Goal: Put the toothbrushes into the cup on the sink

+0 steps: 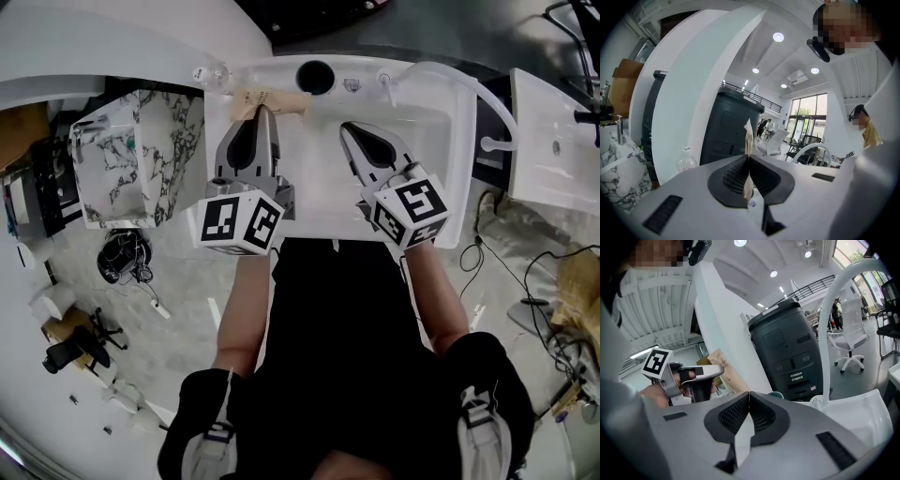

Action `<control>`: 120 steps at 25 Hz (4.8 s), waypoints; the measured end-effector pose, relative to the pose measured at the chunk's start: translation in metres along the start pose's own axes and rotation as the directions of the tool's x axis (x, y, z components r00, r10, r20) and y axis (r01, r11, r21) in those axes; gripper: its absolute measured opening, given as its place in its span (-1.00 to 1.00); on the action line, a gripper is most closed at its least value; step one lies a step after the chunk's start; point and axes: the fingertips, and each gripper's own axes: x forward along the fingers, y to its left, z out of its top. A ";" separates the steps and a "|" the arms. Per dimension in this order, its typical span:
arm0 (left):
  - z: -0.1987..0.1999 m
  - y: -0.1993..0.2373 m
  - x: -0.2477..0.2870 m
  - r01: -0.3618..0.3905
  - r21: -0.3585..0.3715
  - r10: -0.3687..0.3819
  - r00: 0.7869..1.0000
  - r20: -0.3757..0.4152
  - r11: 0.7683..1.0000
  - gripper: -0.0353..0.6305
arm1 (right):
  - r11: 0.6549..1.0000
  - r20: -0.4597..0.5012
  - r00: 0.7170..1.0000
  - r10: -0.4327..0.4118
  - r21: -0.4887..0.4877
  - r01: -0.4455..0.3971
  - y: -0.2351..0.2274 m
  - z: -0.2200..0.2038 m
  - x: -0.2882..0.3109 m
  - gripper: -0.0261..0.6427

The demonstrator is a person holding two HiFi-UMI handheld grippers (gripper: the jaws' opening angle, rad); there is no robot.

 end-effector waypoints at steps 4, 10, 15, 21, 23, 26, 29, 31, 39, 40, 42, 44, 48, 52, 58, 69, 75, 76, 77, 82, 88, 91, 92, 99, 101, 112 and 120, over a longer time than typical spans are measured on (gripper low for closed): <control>0.004 0.000 0.019 0.017 -0.006 -0.017 1.000 0.010 1.000 -0.84 | 1.000 0.015 1.000 -0.011 -0.002 0.011 -0.003 0.010 0.004 -0.83; 0.002 -0.006 0.037 0.042 0.003 -0.042 0.999 0.006 0.999 -0.84 | 0.999 0.031 0.999 -0.040 0.017 0.039 -0.012 0.016 0.000 -0.83; 0.000 -0.005 0.048 0.041 -0.002 -0.041 0.999 0.004 0.999 -0.84 | 0.999 0.025 0.998 -0.050 0.020 0.050 -0.019 0.017 0.001 -0.83; -0.002 0.000 0.059 0.031 -0.013 -0.031 0.999 0.009 0.999 -0.84 | 0.998 0.008 0.998 -0.059 0.020 0.058 -0.025 0.017 0.003 -0.83; -0.007 0.002 0.063 0.027 -0.014 -0.027 1.000 0.001 1.000 -0.84 | 0.998 0.002 0.998 -0.060 0.018 0.060 -0.026 0.016 0.005 -0.83; -0.013 0.005 0.068 0.024 0.009 -0.024 1.000 -0.018 1.000 -0.84 | 0.998 0.006 0.998 -0.059 0.019 0.059 -0.028 0.016 0.011 -0.83; -0.019 0.005 0.072 0.028 0.016 -0.027 0.999 -0.037 0.999 -0.84 | 0.998 0.010 0.998 -0.060 0.026 0.060 -0.031 0.017 0.014 -0.83; -0.024 0.006 0.074 0.024 0.017 -0.024 0.999 -0.049 1.000 -0.84 | 0.998 0.007 0.998 -0.060 0.031 0.060 -0.033 0.016 0.016 -0.83; -0.045 0.011 0.081 0.006 0.028 -0.003 0.996 -0.094 1.000 -0.84 | 0.997 -0.015 0.998 -0.059 0.042 0.060 -0.038 0.008 0.021 -0.83; -0.047 0.012 0.081 0.002 0.036 0.001 0.995 -0.097 0.999 -0.84 | 0.997 -0.017 0.998 -0.059 0.043 0.059 -0.039 0.008 0.021 -0.83; -0.051 0.013 0.083 -0.001 0.047 0.006 0.994 -0.106 0.999 -0.84 | 0.997 -0.021 0.998 -0.059 0.045 0.060 -0.040 0.007 0.021 -0.83; -0.055 0.014 0.083 -0.004 0.050 0.010 0.993 -0.116 0.999 -0.84 | 0.997 -0.023 0.998 -0.060 0.046 0.061 -0.041 0.006 0.020 -0.83; -0.064 0.018 0.084 -0.012 0.049 0.019 0.990 -0.138 0.999 -0.84 | 0.996 -0.023 0.998 -0.061 0.057 0.063 -0.042 0.004 0.021 -0.83; -0.072 0.020 0.086 -0.020 0.051 0.028 0.987 -0.158 0.999 -0.84 | 0.997 -0.024 0.998 -0.053 0.058 0.054 -0.041 0.003 0.024 -0.83; -0.081 0.024 0.087 -0.034 0.049 0.042 0.983 -0.180 0.998 -0.84 | 0.996 -0.024 0.998 -0.049 0.068 0.051 -0.040 0.002 0.025 -0.83; -0.099 0.035 0.092 -0.066 0.032 0.072 0.971 -0.230 0.997 -0.84 | 0.996 -0.040 0.999 -0.037 0.076 0.040 -0.039 -0.003 0.029 -0.83; -0.106 0.037 0.096 -0.069 0.035 0.075 0.966 -0.247 0.997 -0.84 | 0.996 -0.043 0.998 -0.035 0.076 0.038 -0.041 -0.002 0.031 -0.83; -0.106 0.037 0.096 -0.067 0.035 0.074 0.966 -0.250 0.997 -0.84 | 0.996 -0.042 0.998 -0.035 0.075 0.038 -0.041 -0.002 0.032 -0.83; -0.107 0.037 0.097 -0.067 0.034 0.073 0.965 -0.253 0.997 -0.84 | 0.996 -0.043 0.998 -0.035 0.075 0.038 -0.041 -0.002 0.032 -0.83; -0.108 0.037 0.099 -0.069 0.028 0.073 0.964 -0.255 0.997 -0.84 | 0.996 -0.044 0.998 -0.034 0.079 0.038 -0.043 0.000 0.032 -0.83; -0.108 0.036 0.101 -0.060 0.038 0.067 0.964 -0.256 0.997 -0.83 | 0.996 -0.043 0.998 -0.034 0.082 0.038 -0.043 -0.002 0.033 -0.83; -0.109 0.035 0.101 -0.058 0.038 0.066 0.964 -0.257 0.998 -0.83 | 0.996 -0.042 0.999 -0.034 0.082 0.037 -0.044 -0.001 0.033 -0.83; -0.108 0.035 0.101 -0.055 0.036 0.063 0.965 -0.256 0.998 -0.83 | 0.996 -0.041 0.999 -0.033 0.081 0.037 -0.044 -0.001 0.032 -0.83; -0.103 0.033 0.100 -0.045 0.024 0.050 0.969 -0.241 0.999 -0.83 | 0.996 -0.039 0.999 -0.033 0.079 0.036 -0.043 0.002 0.030 -0.83; -0.101 0.031 0.099 -0.038 0.021 0.041 0.971 -0.235 0.999 -0.83 | 0.996 -0.035 0.999 -0.034 0.080 0.036 -0.043 0.002 0.028 -0.83; -0.095 0.030 0.089 -0.049 0.035 0.055 0.974 -0.220 0.998 -0.63 | 0.996 -0.018 0.999 -0.048 0.078 0.050 -0.040 0.000 0.006 -0.83; -0.093 0.028 0.078 -0.063 0.054 0.074 0.973 -0.219 0.997 -0.63 | 0.996 -0.004 0.999 -0.043 0.076 0.043 -0.036 -0.001 -0.003 -0.83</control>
